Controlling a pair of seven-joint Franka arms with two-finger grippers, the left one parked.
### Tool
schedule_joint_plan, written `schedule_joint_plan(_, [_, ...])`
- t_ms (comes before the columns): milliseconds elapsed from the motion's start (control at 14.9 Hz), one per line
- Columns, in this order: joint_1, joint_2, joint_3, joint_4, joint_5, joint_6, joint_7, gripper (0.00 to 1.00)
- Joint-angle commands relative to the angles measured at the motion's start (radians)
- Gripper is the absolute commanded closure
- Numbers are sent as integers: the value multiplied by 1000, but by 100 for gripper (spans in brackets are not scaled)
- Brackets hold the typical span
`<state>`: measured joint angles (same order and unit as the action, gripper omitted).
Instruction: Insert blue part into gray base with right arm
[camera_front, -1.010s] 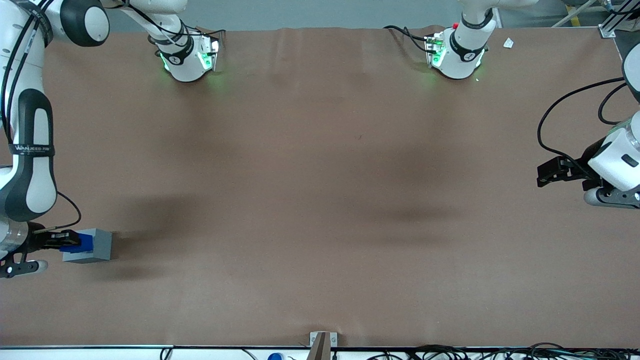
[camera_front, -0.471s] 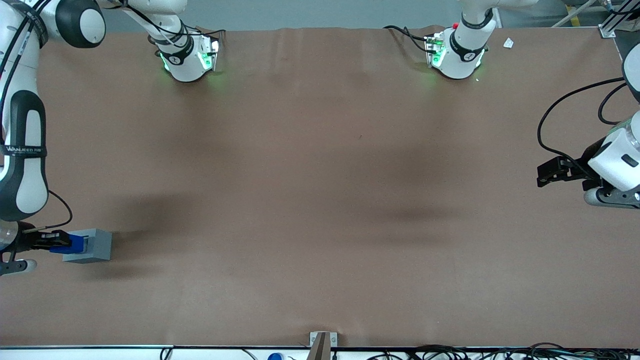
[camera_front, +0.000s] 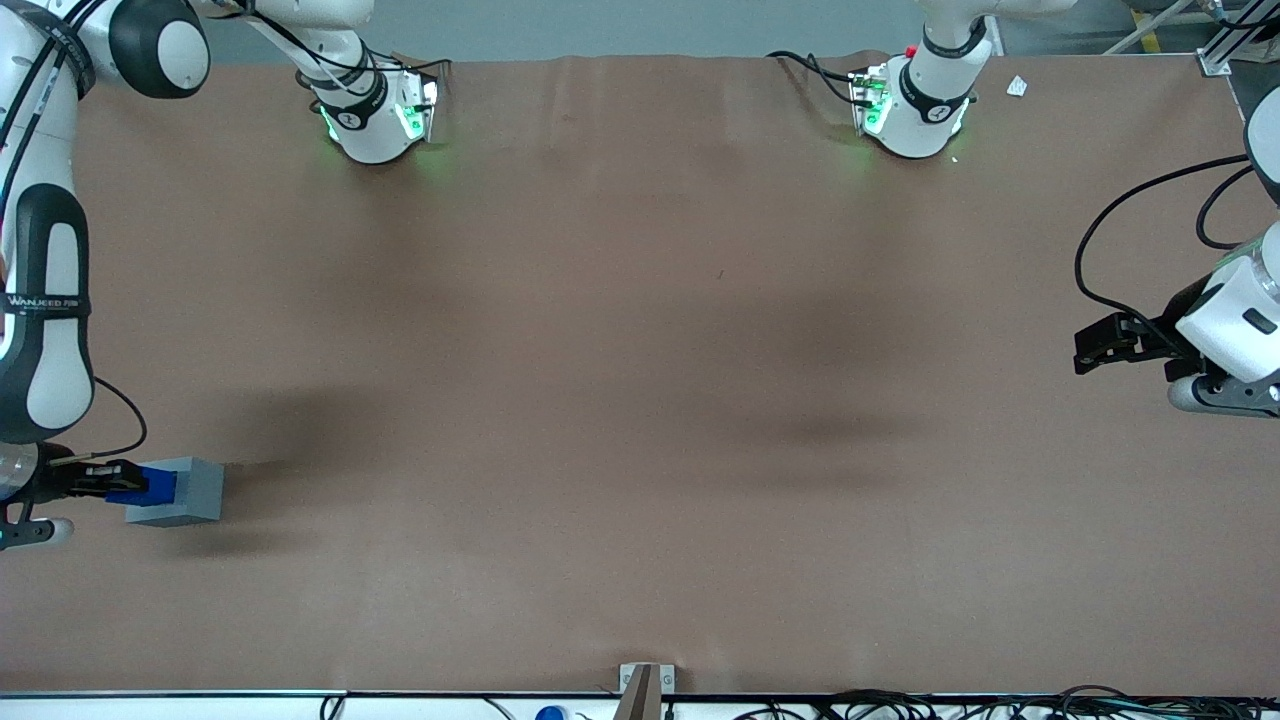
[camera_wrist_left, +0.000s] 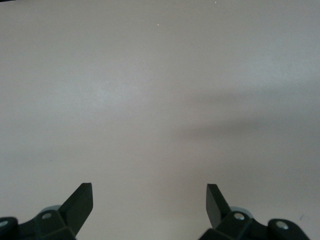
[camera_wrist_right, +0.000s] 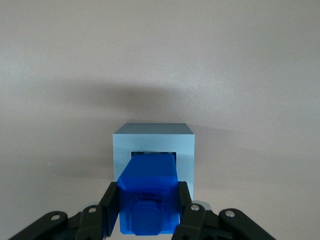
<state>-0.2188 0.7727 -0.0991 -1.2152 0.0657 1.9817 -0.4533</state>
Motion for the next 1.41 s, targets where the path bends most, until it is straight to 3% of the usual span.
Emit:
schedule_joint_plan(0, [-11,3,13,-3,14,-3,27,65])
schedule_joint_plan(606, [-14,23,13,0,13,11,28,63])
schedule_joint_plan(673, [-14,23,13,0,13,11,30,53])
schedule_joint_plan(808, [-19,23,15,0,16,11,31,15])
schedule_joint_plan(942, [-23,23,15,0,45,9,30,0])
schedule_joint_plan(1144, [-4,-7,18,3,46,-14,31,0])
schedule_joint_plan(1346, [36,-111,18,-1,49,-194,173,0])
